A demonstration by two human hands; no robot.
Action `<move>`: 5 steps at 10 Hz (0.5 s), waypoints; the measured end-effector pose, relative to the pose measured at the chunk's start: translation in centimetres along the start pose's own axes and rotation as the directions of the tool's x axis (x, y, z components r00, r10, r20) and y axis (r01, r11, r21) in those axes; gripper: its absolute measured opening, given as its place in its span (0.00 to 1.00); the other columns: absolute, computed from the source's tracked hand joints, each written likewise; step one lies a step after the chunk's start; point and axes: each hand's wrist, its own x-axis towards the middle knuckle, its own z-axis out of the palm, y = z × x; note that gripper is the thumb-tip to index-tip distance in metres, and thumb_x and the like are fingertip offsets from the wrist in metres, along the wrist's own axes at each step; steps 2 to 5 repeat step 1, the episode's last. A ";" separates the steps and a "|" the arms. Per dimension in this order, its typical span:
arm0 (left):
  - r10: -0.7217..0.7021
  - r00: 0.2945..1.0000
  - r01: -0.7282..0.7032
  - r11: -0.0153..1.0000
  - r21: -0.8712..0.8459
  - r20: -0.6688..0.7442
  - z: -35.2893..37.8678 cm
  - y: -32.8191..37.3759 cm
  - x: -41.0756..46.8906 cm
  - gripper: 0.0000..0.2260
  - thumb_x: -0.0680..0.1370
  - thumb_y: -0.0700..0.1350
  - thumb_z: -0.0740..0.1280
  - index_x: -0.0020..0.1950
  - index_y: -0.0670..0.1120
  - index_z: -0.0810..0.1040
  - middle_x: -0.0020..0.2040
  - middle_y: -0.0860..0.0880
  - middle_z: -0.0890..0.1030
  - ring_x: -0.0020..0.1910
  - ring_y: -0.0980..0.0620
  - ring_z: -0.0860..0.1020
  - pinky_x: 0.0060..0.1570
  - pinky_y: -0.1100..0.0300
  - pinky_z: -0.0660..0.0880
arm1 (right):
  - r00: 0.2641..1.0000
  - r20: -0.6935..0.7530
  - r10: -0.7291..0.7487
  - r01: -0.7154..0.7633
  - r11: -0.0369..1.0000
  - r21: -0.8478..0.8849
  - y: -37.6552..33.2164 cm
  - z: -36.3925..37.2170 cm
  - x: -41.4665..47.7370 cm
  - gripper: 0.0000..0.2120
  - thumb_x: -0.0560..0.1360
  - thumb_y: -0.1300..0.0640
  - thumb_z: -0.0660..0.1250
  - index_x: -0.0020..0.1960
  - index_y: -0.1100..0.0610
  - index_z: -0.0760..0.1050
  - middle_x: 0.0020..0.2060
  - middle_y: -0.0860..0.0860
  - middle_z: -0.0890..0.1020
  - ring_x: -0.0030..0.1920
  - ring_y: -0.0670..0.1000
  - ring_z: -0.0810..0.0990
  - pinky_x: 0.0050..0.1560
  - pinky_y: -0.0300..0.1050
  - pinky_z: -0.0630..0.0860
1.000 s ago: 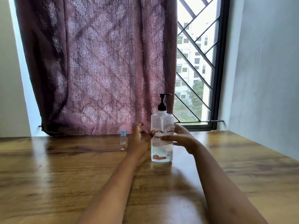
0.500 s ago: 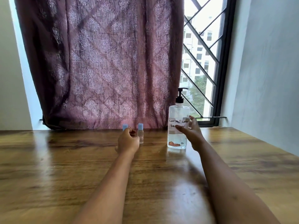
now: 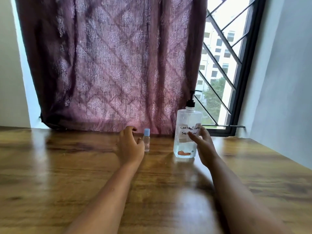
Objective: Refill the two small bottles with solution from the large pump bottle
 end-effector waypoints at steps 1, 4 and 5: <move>0.119 0.993 -0.118 0.993 0.030 -0.026 0.6 1.4 2.7 0.15 0.73 0.40 0.67 0.59 0.47 0.71 0.59 0.47 0.74 0.63 0.44 0.70 0.64 0.40 0.65 | 0.997 -0.066 0.044 -0.041 0.998 0.052 -1.9 -1.4 2.1 0.38 0.64 0.42 0.74 0.69 0.52 0.66 0.60 0.52 0.77 0.62 0.51 0.75 0.69 0.57 0.63; 0.119 0.993 -0.118 0.993 0.030 -0.026 0.6 1.4 2.7 0.15 0.73 0.40 0.67 0.59 0.47 0.71 0.59 0.47 0.74 0.63 0.44 0.70 0.64 0.40 0.65 | 0.997 -0.066 0.044 -0.041 0.998 0.052 -1.9 -1.4 2.1 0.38 0.64 0.42 0.74 0.69 0.52 0.66 0.60 0.52 0.77 0.62 0.51 0.75 0.69 0.57 0.63; 0.119 0.993 -0.118 0.993 0.030 -0.026 0.6 1.4 2.7 0.15 0.73 0.40 0.67 0.59 0.47 0.71 0.59 0.47 0.74 0.63 0.44 0.70 0.64 0.40 0.65 | 0.997 -0.066 0.044 -0.041 0.998 0.052 -1.9 -1.4 2.1 0.38 0.64 0.42 0.74 0.69 0.52 0.66 0.60 0.52 0.77 0.62 0.51 0.75 0.69 0.57 0.63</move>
